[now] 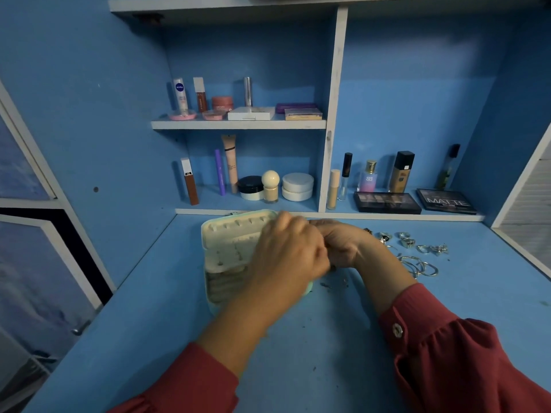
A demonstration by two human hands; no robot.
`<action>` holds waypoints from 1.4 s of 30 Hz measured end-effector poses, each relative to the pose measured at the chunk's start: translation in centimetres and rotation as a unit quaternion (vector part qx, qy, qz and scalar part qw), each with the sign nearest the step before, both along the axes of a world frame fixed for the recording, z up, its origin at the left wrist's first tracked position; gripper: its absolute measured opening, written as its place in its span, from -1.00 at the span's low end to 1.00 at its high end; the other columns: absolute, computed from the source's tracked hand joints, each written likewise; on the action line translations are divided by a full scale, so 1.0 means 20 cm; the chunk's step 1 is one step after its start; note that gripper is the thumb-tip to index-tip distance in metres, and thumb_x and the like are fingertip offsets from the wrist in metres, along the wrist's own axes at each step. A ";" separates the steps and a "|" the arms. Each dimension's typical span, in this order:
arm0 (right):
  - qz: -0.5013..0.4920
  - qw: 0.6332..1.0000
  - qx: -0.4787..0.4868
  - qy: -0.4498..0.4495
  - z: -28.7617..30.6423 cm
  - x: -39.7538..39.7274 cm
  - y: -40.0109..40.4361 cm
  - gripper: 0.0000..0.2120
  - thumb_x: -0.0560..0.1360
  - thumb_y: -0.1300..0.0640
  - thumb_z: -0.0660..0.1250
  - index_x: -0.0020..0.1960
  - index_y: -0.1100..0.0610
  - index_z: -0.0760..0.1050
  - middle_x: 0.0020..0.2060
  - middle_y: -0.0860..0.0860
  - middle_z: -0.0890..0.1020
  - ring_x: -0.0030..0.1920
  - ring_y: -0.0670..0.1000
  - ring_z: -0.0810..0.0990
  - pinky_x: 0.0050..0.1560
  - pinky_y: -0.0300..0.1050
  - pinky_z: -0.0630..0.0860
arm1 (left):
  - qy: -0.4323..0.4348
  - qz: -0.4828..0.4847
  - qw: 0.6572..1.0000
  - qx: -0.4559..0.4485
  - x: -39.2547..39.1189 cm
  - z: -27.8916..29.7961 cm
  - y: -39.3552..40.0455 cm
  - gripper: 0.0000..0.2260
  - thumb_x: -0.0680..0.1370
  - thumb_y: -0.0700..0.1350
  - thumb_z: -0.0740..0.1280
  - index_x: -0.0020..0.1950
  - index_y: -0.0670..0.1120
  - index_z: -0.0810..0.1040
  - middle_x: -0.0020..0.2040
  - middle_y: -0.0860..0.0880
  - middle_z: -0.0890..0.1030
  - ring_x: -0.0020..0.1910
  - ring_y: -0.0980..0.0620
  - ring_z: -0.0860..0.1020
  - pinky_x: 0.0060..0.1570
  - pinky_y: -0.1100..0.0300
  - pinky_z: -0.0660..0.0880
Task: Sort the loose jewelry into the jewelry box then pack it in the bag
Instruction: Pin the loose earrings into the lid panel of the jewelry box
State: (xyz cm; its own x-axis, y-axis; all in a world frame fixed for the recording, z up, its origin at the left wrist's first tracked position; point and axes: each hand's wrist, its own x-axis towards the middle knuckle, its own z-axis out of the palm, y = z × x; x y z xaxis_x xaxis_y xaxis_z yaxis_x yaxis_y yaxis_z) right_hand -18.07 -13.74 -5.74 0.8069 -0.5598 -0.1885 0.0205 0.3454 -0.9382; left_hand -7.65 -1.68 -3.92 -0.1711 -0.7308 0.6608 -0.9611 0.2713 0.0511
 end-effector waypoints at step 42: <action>-0.057 0.997 0.057 0.001 -0.03 0.02 -0.03 -0.81 0.46 0.42 0.27 -0.12 0.13 0.46 -0.38 0.07 0.60 -0.46 -0.09 0.51 -0.51 -0.35 0.35 | 0.035 0.040 0.923 0.382 0.29 0.15 -0.30 -0.86 0.57 -0.15 0.25 -0.11 0.02 0.56 -0.13 0.07 0.56 -0.09 0.05 0.54 -0.03 0.14 0.48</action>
